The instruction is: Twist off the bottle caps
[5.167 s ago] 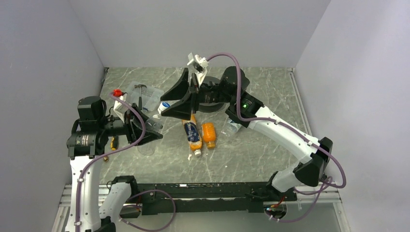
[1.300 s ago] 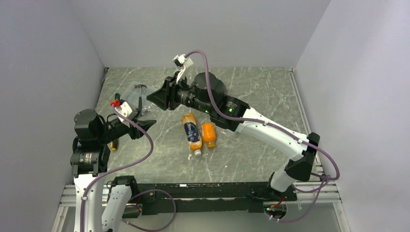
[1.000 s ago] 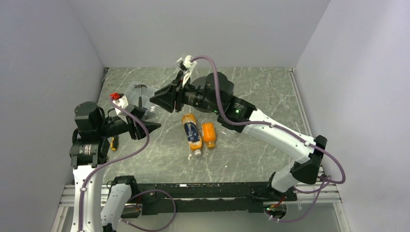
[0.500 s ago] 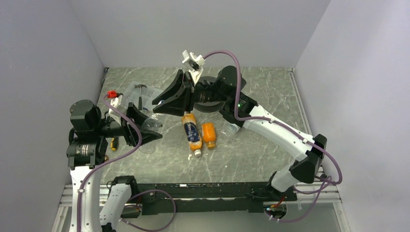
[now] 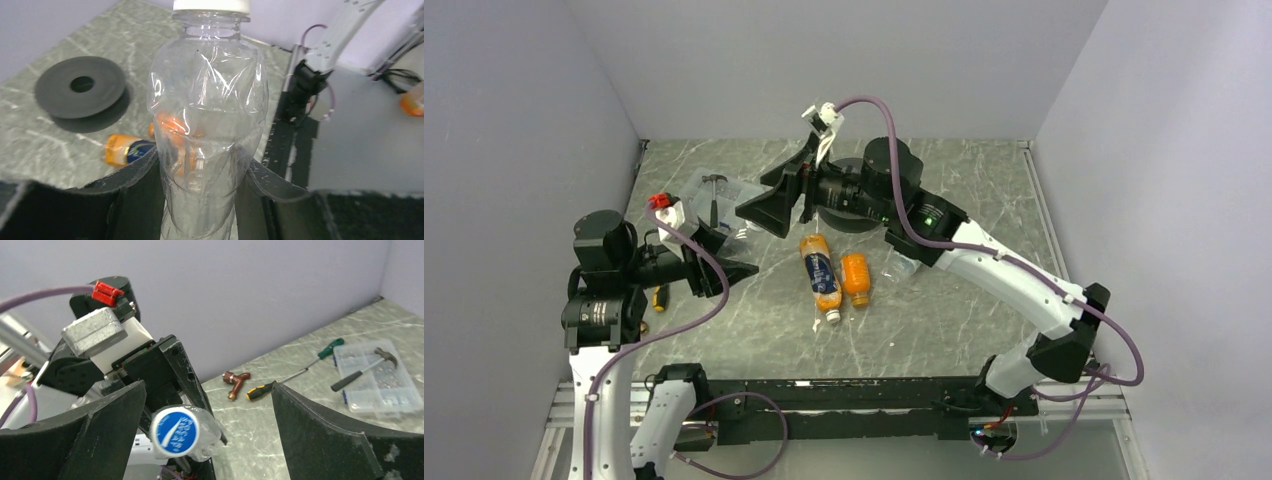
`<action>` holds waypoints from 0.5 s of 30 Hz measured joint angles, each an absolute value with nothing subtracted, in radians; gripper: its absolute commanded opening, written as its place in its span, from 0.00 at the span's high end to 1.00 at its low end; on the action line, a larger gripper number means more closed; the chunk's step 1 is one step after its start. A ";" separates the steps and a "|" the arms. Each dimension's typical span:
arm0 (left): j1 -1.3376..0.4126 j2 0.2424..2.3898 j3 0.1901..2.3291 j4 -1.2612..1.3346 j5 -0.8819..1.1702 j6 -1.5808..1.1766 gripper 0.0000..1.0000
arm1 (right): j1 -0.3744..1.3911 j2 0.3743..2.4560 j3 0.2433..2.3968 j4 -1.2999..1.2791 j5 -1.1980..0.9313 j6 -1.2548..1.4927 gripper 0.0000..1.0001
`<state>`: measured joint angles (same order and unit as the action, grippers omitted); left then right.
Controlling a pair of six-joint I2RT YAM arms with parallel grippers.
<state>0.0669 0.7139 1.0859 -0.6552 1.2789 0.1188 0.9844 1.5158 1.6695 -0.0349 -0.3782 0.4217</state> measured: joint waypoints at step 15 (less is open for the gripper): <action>0.067 0.663 1.005 -0.607 1.059 0.214 0.81 | 1.052 1.524 1.744 -0.218 -0.132 0.437 0.14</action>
<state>0.0669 0.6632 1.0054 -0.6071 1.0588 0.2142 1.0523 1.5242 1.7439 -0.2176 -0.1322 0.4366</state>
